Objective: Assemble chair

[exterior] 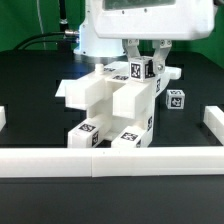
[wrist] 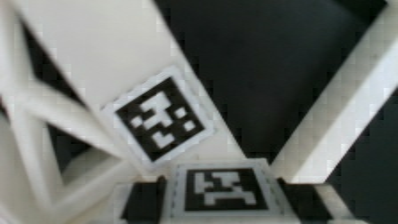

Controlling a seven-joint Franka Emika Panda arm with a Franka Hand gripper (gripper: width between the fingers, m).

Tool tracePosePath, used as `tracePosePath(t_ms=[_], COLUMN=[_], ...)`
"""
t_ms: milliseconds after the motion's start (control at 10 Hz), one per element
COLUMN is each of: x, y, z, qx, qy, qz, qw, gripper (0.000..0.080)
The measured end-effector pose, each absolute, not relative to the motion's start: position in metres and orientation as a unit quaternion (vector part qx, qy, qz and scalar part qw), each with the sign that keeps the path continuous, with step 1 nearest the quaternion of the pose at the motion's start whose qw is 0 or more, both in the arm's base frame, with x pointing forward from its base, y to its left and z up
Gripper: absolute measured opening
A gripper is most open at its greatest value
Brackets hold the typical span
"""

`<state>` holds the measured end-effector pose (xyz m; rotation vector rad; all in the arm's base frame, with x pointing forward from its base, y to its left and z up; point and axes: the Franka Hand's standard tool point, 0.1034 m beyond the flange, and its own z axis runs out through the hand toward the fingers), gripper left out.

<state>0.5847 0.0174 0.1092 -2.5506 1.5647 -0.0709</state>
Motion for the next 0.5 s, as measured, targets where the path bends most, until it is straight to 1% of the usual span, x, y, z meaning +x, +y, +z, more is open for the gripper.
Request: tracePosePath(t_ms=[200,400,500], x=[0.5859,0.5859,0.586], y=[0.0181,0.0183,0.0175], z=[0.1086,0.1086,0.1086], qx=[-0.792,-0.789,-0.8], qy=[0.606,0.609,0.596], qz=[-0.016,-0.016,-0.018], qw=[0.076,0.076,0.076], gripper=[0.0284,0.0284,0.0359])
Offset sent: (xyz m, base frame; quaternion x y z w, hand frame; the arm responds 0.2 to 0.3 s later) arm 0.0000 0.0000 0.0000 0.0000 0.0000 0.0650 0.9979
